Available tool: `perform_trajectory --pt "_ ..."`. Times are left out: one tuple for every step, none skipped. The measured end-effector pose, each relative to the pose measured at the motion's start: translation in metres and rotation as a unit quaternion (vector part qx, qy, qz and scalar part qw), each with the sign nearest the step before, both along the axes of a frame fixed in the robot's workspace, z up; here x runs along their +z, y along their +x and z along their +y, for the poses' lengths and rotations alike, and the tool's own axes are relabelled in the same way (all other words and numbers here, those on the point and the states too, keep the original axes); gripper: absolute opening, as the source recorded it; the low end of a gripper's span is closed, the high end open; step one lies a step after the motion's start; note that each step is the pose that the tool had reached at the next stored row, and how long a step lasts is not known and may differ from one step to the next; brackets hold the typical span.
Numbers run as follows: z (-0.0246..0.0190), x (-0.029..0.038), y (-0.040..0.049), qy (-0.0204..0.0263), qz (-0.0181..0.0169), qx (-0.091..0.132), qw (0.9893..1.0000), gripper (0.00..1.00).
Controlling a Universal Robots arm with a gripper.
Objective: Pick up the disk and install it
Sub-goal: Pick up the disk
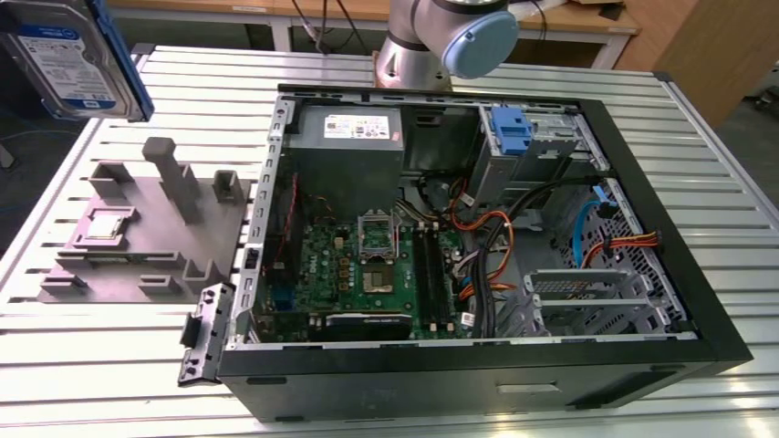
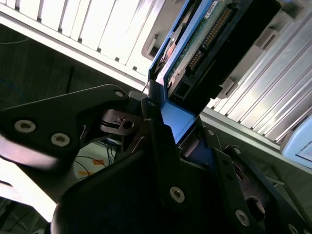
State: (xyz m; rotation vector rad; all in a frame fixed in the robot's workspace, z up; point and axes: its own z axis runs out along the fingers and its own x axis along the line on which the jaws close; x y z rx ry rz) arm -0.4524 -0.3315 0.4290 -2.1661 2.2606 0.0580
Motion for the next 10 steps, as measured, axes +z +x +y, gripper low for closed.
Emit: perform_trajectory --pt "0.0000 0.0009 0.0000 0.0000 0.0000 0.000 1.0000 0.37" --pt "0.0000 0.0017 0.0000 0.0000 0.0000 0.000 1.0000 0.37" --pt "0.0000 0.0024 0.0000 0.0000 0.0000 0.000 1.0000 0.37" --pt "0.0000 0.0032 0.0000 0.0000 0.0000 0.000 1.0000 0.37" --pt "0.0000 0.0041 0.0000 0.0000 0.0000 0.000 1.0000 0.37" --pt "0.0000 0.0051 0.0000 0.0000 0.0000 0.000 1.0000 0.37" --pt "0.0000 0.0060 0.0000 0.0000 0.0000 0.000 1.0000 0.37" --pt "0.0000 0.0069 0.0000 0.0000 0.0000 0.000 1.0000 0.37" --pt "0.0000 0.0078 0.0000 0.0000 0.0001 0.000 1.0000 0.37" --pt "0.0000 0.0087 0.0000 0.0000 0.0000 0.000 1.0000 0.37"
